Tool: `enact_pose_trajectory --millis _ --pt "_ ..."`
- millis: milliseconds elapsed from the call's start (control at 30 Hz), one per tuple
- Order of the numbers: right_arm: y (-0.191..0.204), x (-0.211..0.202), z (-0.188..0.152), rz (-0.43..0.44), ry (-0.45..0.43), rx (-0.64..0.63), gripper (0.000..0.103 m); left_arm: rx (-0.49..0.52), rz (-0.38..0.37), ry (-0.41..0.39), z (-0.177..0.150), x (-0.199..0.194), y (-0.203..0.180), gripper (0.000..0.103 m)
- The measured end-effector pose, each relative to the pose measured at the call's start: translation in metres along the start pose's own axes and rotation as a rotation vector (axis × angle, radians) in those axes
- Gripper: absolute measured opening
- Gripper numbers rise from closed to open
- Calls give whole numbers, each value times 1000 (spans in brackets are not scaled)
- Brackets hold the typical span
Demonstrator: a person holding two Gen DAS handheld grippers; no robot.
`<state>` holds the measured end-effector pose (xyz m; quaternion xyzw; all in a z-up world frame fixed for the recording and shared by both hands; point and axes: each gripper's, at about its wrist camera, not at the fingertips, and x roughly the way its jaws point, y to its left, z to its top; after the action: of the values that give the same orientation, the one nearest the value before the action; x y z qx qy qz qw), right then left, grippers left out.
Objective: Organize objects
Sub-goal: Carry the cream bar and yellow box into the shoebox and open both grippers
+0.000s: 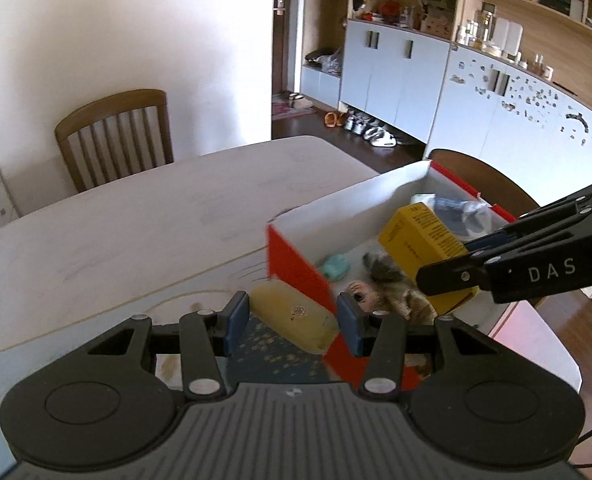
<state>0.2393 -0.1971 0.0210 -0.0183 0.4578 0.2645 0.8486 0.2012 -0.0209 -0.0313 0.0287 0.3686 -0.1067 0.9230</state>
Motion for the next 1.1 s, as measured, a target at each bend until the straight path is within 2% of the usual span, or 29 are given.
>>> enact_pose_trajectory --millis 433,600,1033,1100 --pt "-80 2 -22 -112 15 39 28 54 -34 46 24 53 -60 48" --pt "-108 10 -28 -114 51 41 28 77 -35 79 32 80 -78 48" --pt "-120 41 -50 -125 133 -30 28 111 -32 217 35 142 -106 48" --pt "-122 46 -44 -125 134 -44 28 104 -40 240 33 149 -106 48"
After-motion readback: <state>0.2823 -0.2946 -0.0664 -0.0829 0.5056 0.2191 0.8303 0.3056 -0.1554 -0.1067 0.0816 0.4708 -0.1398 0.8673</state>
